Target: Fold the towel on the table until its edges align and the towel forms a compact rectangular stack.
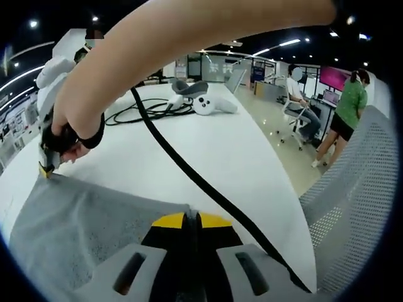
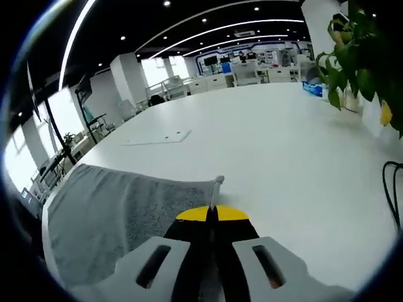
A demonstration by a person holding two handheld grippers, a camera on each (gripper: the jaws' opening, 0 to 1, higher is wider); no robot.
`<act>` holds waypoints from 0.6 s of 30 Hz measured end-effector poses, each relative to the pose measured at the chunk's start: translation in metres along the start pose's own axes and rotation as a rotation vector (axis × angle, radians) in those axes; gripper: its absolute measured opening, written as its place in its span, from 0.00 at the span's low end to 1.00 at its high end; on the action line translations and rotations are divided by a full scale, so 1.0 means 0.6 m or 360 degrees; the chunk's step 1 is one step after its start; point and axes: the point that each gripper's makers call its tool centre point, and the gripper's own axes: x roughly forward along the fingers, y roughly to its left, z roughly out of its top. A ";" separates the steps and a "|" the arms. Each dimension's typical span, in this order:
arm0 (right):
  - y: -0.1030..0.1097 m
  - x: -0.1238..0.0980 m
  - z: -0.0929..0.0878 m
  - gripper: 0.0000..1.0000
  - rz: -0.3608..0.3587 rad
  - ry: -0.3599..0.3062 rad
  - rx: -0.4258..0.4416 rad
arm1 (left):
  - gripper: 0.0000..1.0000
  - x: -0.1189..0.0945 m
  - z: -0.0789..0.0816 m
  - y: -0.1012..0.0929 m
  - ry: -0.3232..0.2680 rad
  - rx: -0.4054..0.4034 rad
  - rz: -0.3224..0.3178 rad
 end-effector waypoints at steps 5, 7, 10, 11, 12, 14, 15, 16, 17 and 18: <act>0.013 -0.012 0.014 0.00 0.0022 -0.0021 0.0017 | 0.05 -0.013 0.009 0.001 -0.0023 -0.0025 0.0010; 0.020 -0.017 0.021 0.00 0.0040 -0.0035 0.0041 | 0.05 -0.018 0.015 0.003 -0.0036 -0.0019 0.0014; 0.030 -0.025 0.029 0.00 0.0062 -0.0047 0.0039 | 0.05 -0.028 0.025 0.008 -0.0069 -0.0041 0.0023; 0.034 -0.027 0.032 0.00 0.0069 -0.0050 0.0037 | 0.05 -0.031 0.027 0.010 -0.0074 -0.0050 0.0026; 0.037 -0.031 0.035 0.00 0.0079 -0.0058 0.0042 | 0.05 -0.036 0.031 0.012 -0.0087 -0.0068 0.0031; 0.044 -0.037 0.040 0.00 0.0099 -0.0071 0.0056 | 0.05 -0.044 0.038 0.015 -0.0110 -0.0101 0.0038; 0.048 -0.040 0.042 0.00 0.0106 -0.0074 0.0062 | 0.05 -0.046 0.039 0.016 -0.0112 -0.0102 0.0043; 0.049 -0.042 0.043 0.00 0.0110 -0.0075 0.0062 | 0.05 -0.050 0.042 0.018 -0.0118 -0.0104 0.0050; 0.052 -0.044 0.045 0.00 0.0116 -0.0078 0.0062 | 0.05 -0.054 0.043 0.019 -0.0121 -0.0110 0.0056; 0.052 -0.045 0.046 0.00 0.0120 -0.0079 0.0063 | 0.05 -0.055 0.043 0.020 -0.0122 -0.0111 0.0059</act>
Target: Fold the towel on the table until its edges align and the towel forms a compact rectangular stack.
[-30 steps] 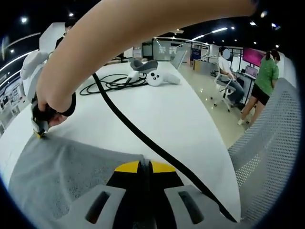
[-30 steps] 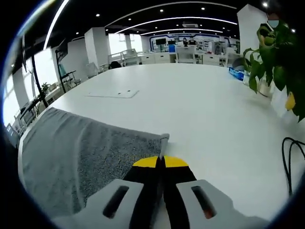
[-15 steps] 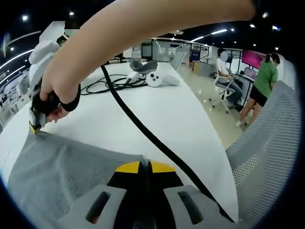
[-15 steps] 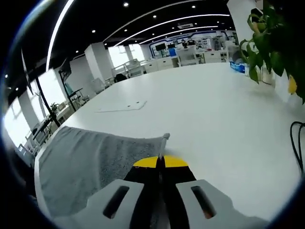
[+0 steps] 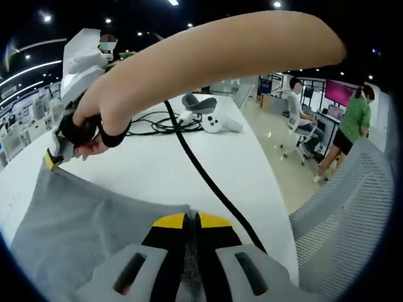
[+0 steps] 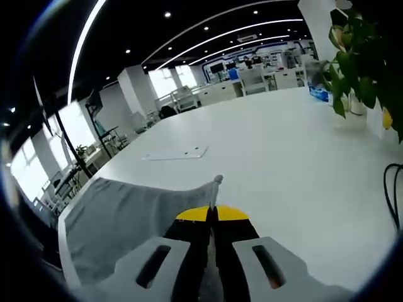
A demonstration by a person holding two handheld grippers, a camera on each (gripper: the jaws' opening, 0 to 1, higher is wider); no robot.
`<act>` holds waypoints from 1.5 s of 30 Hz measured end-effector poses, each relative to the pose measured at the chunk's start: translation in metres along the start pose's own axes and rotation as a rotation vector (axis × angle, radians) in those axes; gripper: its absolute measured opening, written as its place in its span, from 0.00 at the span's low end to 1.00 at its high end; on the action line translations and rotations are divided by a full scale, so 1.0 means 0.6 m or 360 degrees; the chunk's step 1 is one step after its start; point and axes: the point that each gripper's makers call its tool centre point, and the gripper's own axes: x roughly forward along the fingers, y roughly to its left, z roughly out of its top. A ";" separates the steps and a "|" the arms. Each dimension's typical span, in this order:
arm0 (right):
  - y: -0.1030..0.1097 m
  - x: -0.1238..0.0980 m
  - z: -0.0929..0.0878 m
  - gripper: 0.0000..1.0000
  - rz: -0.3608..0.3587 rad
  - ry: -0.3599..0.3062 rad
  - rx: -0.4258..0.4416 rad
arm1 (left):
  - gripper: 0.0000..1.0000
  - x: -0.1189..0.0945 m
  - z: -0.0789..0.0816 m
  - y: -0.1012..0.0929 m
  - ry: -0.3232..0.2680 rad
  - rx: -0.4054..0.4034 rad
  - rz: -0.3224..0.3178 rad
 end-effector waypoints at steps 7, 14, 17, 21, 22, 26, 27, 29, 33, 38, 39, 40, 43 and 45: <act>0.011 -0.009 0.010 0.00 0.0016 -0.0009 0.0008 | 0.05 -0.021 0.013 0.003 -0.0026 0.0008 0.0026; 0.027 -0.018 0.029 0.00 0.0060 -0.0033 0.0066 | 0.05 -0.052 0.043 0.006 -0.0114 -0.0043 0.0038; 0.035 -0.022 0.038 0.00 0.0076 -0.0043 0.0087 | 0.05 -0.069 0.055 0.006 -0.0140 -0.0027 0.0063; 0.052 -0.028 0.055 0.00 0.0110 -0.0069 0.0130 | 0.05 -0.088 0.067 0.004 -0.0176 -0.0036 0.0088; 0.055 -0.028 0.056 0.00 0.0115 -0.0072 0.0133 | 0.05 -0.093 0.070 0.003 -0.0184 -0.0038 0.0093; 0.077 -0.033 0.074 0.00 0.0154 -0.0105 0.0155 | 0.05 -0.112 0.081 -0.003 -0.0211 -0.0042 0.0111; 0.083 -0.035 0.079 0.00 0.0166 -0.0116 0.0165 | 0.05 -0.114 0.082 -0.003 -0.0213 -0.0042 0.0113; 0.092 -0.037 0.087 0.00 0.0177 -0.0129 0.0166 | 0.05 -0.125 0.087 -0.004 -0.0227 -0.0043 0.0119; 0.104 -0.041 0.102 0.00 0.0195 -0.0157 0.0187 | 0.05 -0.145 0.097 -0.003 -0.0256 -0.0051 0.0123; 0.116 -0.043 0.115 0.00 0.0200 -0.0175 0.0204 | 0.05 -0.172 0.108 0.003 -0.0292 -0.0065 0.0159; 0.118 -0.044 0.118 0.00 0.0202 -0.0179 0.0207 | 0.05 -0.180 0.111 0.004 -0.0303 -0.0068 0.0166; 0.123 -0.046 0.122 0.00 0.0206 -0.0184 0.0214 | 0.05 -0.184 0.113 0.004 -0.0312 -0.0072 0.0169; 0.136 -0.049 0.128 0.00 0.0210 -0.0188 0.0229 | 0.05 -0.200 0.121 0.005 -0.0334 -0.0081 0.0181; 0.146 -0.049 0.132 0.00 0.0220 -0.0181 0.0223 | 0.05 -0.212 0.127 0.009 -0.0352 -0.0075 0.0211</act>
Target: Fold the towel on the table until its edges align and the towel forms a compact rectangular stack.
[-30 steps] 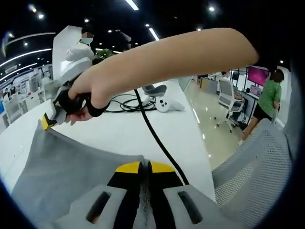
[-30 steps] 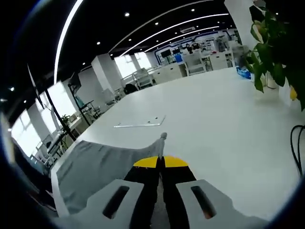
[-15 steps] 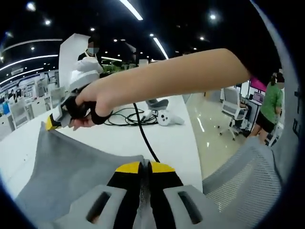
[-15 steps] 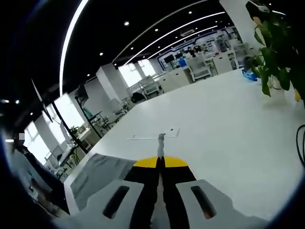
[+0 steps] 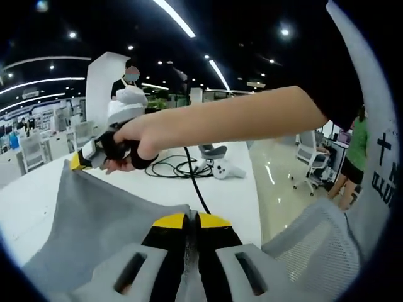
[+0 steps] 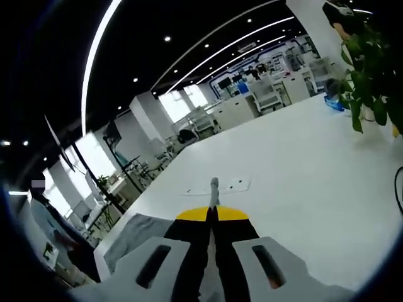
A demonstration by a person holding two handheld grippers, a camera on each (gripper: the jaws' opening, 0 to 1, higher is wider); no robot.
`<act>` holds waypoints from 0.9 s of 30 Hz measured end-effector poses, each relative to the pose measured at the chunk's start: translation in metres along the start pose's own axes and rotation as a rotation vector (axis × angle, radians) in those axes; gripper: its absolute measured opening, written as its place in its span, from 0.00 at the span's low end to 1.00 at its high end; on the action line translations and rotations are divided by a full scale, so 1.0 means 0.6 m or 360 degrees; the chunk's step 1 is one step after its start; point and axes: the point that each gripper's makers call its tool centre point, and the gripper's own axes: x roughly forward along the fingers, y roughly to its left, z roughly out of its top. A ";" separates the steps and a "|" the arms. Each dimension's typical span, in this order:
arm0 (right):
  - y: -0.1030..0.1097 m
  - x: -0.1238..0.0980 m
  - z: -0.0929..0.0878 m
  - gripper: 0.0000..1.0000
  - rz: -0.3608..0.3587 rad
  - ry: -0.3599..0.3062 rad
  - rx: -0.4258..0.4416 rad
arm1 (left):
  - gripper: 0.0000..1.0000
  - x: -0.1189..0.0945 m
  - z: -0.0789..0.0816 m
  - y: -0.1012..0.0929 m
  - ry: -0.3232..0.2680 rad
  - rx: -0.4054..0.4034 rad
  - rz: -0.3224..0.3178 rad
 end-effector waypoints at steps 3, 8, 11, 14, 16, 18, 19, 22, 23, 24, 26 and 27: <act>0.014 0.003 0.000 0.00 0.0013 0.0033 -0.0051 | 0.05 -0.013 0.013 0.003 -0.0016 0.0017 0.0020; 0.040 0.005 0.016 0.00 0.0045 0.0007 -0.0027 | 0.05 -0.033 0.034 0.007 -0.0065 0.0018 0.0049; 0.054 0.007 0.024 0.00 0.0057 0.0005 -0.0048 | 0.05 -0.045 0.040 0.004 -0.0075 0.0039 0.0061; 0.069 0.010 0.031 0.00 0.0078 -0.0001 -0.0047 | 0.05 -0.057 0.044 0.002 -0.0089 0.0047 0.0080; 0.079 0.012 0.035 0.00 0.0088 -0.0008 -0.0043 | 0.05 -0.067 0.048 0.001 -0.0102 0.0046 0.0097; 0.093 0.015 0.040 0.00 0.0101 -0.0017 -0.0037 | 0.05 -0.076 0.050 0.002 -0.0116 0.0041 0.0114; 0.098 0.017 0.043 0.00 0.0106 -0.0021 -0.0038 | 0.05 -0.083 0.053 0.003 -0.0135 0.0021 0.0125; 0.120 0.024 0.050 0.00 0.0131 -0.0032 -0.0040 | 0.05 -0.102 0.065 0.010 -0.0210 -0.0064 0.0153; 0.126 0.026 0.052 0.00 0.0138 -0.0035 -0.0040 | 0.05 -0.108 0.067 0.012 -0.0212 -0.0061 0.0165; 0.131 0.028 0.053 0.00 0.0143 -0.0038 -0.0043 | 0.05 -0.116 0.070 0.015 -0.0217 -0.0052 0.0183; 0.143 0.034 0.058 0.00 0.0156 -0.0047 -0.0040 | 0.05 -0.131 0.076 0.019 -0.0233 -0.0044 0.0205; 0.151 0.037 0.061 0.00 0.0164 -0.0052 -0.0037 | 0.05 -0.137 0.079 0.020 -0.0242 -0.0042 0.0209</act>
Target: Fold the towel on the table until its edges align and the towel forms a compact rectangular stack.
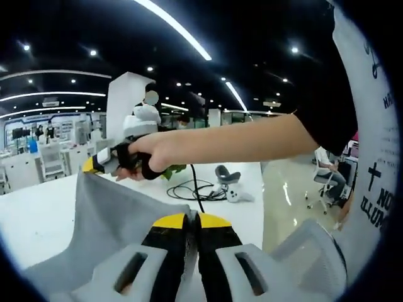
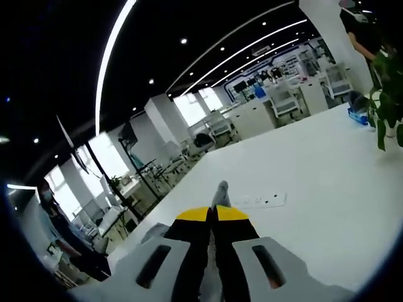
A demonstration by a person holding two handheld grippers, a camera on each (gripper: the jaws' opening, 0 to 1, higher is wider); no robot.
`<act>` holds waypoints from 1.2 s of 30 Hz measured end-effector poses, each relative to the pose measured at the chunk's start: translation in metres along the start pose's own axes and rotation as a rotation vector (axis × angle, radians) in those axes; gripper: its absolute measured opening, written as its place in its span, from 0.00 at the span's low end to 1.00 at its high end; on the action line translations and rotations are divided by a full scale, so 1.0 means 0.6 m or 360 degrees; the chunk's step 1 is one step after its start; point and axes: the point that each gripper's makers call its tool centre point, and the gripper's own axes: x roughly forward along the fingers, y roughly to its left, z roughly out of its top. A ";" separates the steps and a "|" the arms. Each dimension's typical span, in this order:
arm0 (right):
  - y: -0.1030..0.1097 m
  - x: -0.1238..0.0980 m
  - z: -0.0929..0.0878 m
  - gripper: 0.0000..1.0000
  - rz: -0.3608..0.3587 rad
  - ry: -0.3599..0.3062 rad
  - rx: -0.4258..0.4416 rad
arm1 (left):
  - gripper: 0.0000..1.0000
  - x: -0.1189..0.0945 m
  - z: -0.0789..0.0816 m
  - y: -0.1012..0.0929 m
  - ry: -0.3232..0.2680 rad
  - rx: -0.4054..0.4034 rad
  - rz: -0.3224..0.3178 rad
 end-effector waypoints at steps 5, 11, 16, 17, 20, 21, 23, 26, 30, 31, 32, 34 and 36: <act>0.030 0.017 0.012 0.00 0.0028 -0.0020 -0.0001 | 0.05 -0.031 0.017 0.013 -0.0032 0.0030 0.0029; 0.073 0.042 0.019 0.00 0.0071 -0.0028 -0.0017 | 0.05 -0.073 0.034 0.037 -0.0090 0.0010 0.0098; 0.103 0.058 0.027 0.00 0.0096 -0.0037 -0.0027 | 0.05 -0.107 0.047 0.049 -0.0134 0.0007 0.0142; 0.111 0.062 0.030 0.00 0.0102 -0.0043 -0.0026 | 0.05 -0.112 0.049 0.051 -0.0142 0.0008 0.0147; 0.127 0.070 0.034 0.00 0.0111 -0.0052 -0.0030 | 0.05 -0.130 0.055 0.058 -0.0162 0.0011 0.0167; 0.132 0.072 0.035 0.00 0.0114 -0.0052 -0.0033 | 0.05 -0.134 0.055 0.059 -0.0166 0.0011 0.0171; 0.141 0.077 0.036 0.00 0.0116 -0.0053 -0.0042 | 0.05 -0.145 0.057 0.064 -0.0173 0.0013 0.0185; 0.157 0.086 0.037 0.00 0.0118 -0.0047 -0.0069 | 0.05 -0.163 0.061 0.068 -0.0187 0.0011 0.0198; 0.178 0.098 0.042 0.00 0.0131 -0.0060 -0.0063 | 0.05 -0.187 0.070 0.075 -0.0215 0.0010 0.0223; 0.183 0.101 0.044 0.00 0.0135 -0.0063 -0.0060 | 0.05 -0.192 0.072 0.077 -0.0221 0.0012 0.0229; 0.191 0.105 0.046 0.00 0.0145 -0.0066 -0.0062 | 0.05 -0.200 0.074 0.080 -0.0229 0.0015 0.0239; 0.199 0.109 0.050 0.00 0.0149 -0.0074 -0.0065 | 0.05 -0.210 0.076 0.084 -0.0234 0.0022 0.0248; 0.209 0.118 0.053 0.00 0.0160 -0.0079 -0.0057 | 0.05 -0.223 0.078 0.090 -0.0239 0.0029 0.0266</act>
